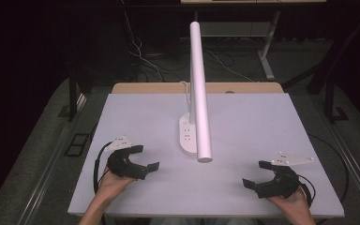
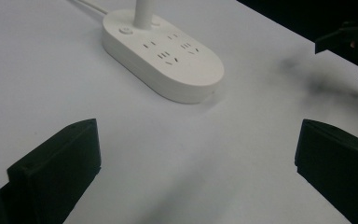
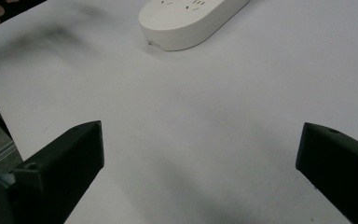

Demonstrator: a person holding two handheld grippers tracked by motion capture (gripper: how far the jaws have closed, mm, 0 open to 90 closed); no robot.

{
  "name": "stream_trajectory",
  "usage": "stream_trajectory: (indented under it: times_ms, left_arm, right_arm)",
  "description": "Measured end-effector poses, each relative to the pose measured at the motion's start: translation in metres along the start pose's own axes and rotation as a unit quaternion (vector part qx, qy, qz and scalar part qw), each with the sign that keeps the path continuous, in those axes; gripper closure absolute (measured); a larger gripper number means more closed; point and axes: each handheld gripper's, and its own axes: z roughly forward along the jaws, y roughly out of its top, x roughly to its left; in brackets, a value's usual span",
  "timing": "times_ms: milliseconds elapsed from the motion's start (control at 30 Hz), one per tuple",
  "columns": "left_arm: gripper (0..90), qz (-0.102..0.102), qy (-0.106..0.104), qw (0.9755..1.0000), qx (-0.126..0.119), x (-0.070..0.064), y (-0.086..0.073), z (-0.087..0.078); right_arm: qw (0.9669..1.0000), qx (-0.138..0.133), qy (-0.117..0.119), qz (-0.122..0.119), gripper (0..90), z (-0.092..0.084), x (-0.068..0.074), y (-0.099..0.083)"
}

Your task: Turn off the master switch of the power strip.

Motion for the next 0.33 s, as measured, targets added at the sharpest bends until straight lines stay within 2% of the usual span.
stream_trajectory:
  times_ms: [167, 333]
  left_arm:
    - [0.0, -0.003, -0.007, 1.0, -0.004, -0.006, -0.011, -0.003]
    - [0.0, -0.003, -0.012, 0.9999, 0.001, -0.007, -0.018, 0.0]
  right_arm:
    - [1.0, 0.0, 0.001, 0.0, 0.2, 0.0, 0.0, 0.0]
    - [1.0, 0.0, 0.001, 0.001, 0.2, 0.0, 0.0, 0.0]
